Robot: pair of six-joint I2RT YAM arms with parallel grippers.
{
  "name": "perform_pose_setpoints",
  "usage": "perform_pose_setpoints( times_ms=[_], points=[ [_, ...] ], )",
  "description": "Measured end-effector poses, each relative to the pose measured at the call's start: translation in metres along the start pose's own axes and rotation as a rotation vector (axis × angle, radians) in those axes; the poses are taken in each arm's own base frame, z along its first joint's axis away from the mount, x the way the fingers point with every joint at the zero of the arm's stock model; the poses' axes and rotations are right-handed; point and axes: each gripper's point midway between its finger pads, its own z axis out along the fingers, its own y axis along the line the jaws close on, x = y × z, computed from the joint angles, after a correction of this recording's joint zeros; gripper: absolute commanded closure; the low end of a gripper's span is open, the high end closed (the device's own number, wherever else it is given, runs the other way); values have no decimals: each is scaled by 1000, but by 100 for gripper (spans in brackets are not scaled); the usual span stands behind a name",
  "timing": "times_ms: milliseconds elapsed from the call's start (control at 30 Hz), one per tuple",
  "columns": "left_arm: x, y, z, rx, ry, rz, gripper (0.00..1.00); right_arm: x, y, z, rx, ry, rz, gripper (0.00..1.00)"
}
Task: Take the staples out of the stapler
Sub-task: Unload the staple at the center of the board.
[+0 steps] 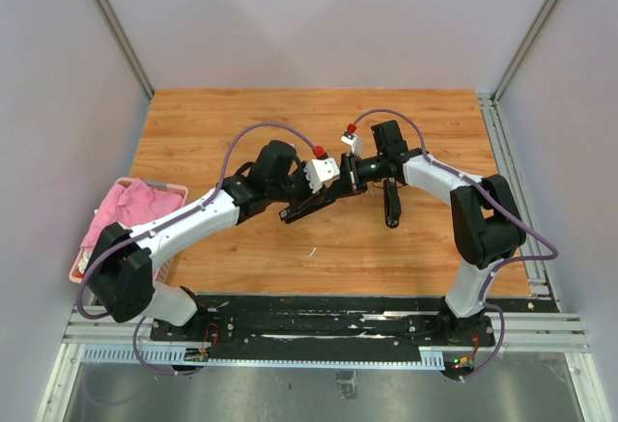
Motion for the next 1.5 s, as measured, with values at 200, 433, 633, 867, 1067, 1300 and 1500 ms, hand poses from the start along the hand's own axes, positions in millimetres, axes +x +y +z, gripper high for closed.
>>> perform_pose_setpoints(
  times_ms=[200, 433, 633, 867, 1067, 1300, 1500],
  points=[
    [2, 1, 2, -19, 2, 5, 96, -2, -4, -1, 20, -9, -4, 100],
    [6, 3, 8, -28, 4, 7, 69, -4, -11, -2, 51, -21, -9, 100],
    [13, 5, 17, -30, 23, 2, 42, -5, -23, -3, 114, -32, -7, 100],
    [-4, 13, 18, -45, -3, 15, 18, -6, -34, -4, 174, -43, -4, 100],
    [-11, 16, 22, -34, 5, 29, 11, -6, -34, -4, 176, -44, -2, 100],
    [7, 10, 35, 13, 65, 28, 17, -6, -34, -4, 176, -44, 1, 100],
    [24, 4, 42, 40, 118, 28, 33, -6, -34, -4, 176, -44, 3, 100]
  ],
)
